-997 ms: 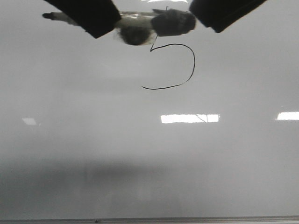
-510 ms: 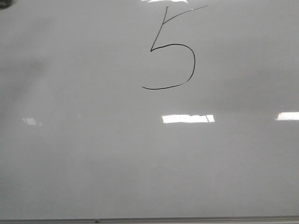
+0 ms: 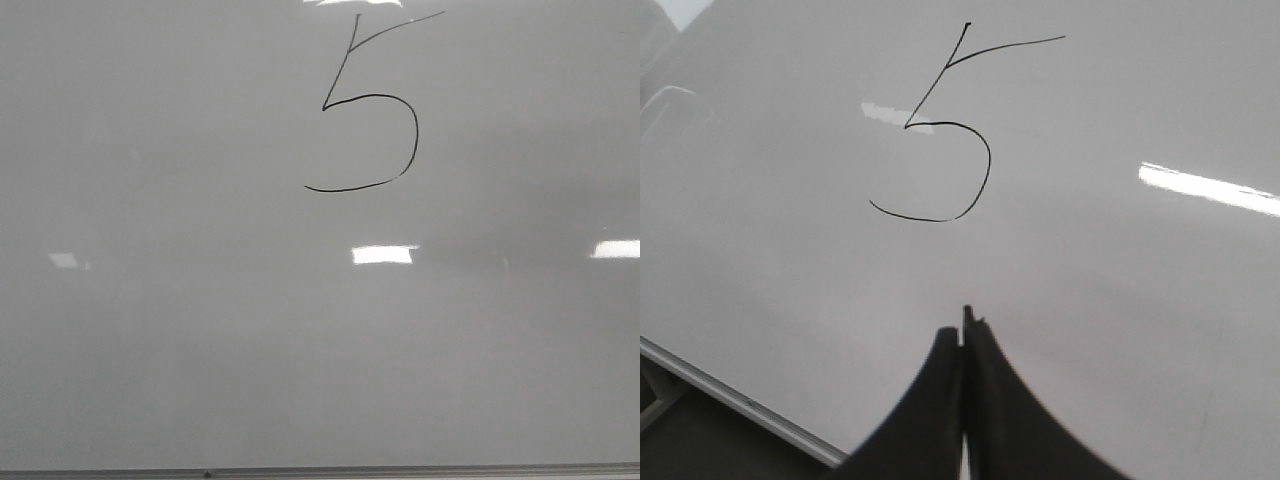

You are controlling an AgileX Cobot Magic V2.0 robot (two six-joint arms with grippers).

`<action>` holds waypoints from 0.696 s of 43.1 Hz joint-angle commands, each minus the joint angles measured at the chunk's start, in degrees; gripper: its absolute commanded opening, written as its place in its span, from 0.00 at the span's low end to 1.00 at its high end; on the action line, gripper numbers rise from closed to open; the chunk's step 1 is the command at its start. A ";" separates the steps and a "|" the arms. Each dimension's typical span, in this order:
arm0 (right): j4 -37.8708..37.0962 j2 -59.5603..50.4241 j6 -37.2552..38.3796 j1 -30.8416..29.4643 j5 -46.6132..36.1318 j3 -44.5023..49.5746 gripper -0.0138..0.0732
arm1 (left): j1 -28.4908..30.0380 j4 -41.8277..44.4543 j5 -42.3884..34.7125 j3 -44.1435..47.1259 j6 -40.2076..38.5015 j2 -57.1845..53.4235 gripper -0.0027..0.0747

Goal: Write number 5 on whiteboard

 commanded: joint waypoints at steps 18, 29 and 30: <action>0.33 0.19 0.21 -0.43 -5.19 -1.52 0.08 | 0.06 -2.57 -8.21 0.74 -0.53 -2.46 0.01; 0.33 0.19 0.21 -0.43 -5.19 -1.52 0.08 | 0.06 -2.57 -8.30 0.74 -0.53 -2.46 0.01; 0.33 0.19 0.21 -0.43 -5.19 -1.52 0.08 | 0.06 -2.57 -8.30 0.74 -0.53 -2.46 0.01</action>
